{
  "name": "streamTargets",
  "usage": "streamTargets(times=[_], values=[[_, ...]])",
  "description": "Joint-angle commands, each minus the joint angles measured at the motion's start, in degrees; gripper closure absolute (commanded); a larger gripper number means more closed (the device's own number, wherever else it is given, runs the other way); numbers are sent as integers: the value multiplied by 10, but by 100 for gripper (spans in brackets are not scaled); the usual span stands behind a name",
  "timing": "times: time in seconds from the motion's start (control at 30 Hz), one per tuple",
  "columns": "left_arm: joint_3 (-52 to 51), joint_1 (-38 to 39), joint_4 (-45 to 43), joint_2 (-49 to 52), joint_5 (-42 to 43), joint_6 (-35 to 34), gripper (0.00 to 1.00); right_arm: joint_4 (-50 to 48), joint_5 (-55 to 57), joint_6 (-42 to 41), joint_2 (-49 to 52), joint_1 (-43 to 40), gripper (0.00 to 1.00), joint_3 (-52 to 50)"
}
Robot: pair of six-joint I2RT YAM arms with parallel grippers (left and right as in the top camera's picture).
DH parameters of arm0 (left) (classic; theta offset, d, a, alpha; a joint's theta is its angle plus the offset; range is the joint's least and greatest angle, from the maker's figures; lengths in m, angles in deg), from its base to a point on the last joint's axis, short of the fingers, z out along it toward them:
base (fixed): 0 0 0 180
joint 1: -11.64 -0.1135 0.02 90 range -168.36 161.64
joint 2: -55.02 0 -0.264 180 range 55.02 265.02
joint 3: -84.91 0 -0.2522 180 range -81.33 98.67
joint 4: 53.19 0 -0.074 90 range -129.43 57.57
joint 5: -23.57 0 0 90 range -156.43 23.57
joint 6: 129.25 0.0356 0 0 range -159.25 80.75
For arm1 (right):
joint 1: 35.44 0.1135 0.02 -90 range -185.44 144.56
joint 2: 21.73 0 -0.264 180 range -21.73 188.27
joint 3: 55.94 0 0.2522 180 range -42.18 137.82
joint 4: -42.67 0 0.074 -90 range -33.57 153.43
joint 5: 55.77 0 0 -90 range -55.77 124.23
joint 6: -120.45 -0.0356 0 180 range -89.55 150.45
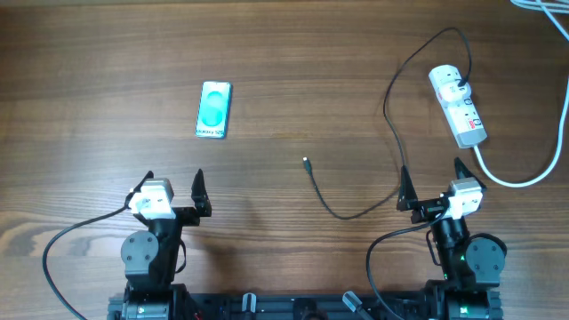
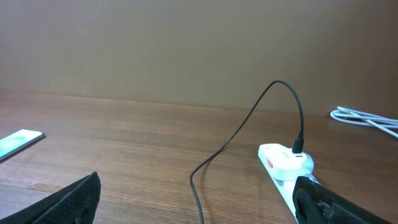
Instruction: Plug charger to phone and switch on socket
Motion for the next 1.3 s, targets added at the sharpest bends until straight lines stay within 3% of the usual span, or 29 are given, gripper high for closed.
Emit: streamTargets(times=[0.0,0.13,0.23,0.43,0.57,0.73,0.9,0.97,1.1,1.27], values=[[-3,3,1,2,-2,11,0,-3,1,-5,-1,-2,0,0],[2,3,-5,2,33,10,0,-3,1,-5,-1,-2,0,0],[52,3,85,2,91,-86,0,-3,1,-4,-1,-2,0,0],[204,3,236,72,118,-99,0,-3,1,-5,-1,-2,0,0],[324,3,328,208,125,-99,0,-3,1,-4,-1,-2,0,0],[539,3,443,477,184,-99,0,-3,1,-4,-1,-2,0,0],[841,3,684,765,172,-94,0,-3,1,-5,-1,-2,0,0],[900,3,739,825,156,-94,0,-3,1,-5,-1,-2,0,0],[913,8,784,904,89,-92,0,-3,1,-5,-1,-2,0,0],[913,12,706,928,80,-92,0,-3,1,-5,-1,-2,0,0]])
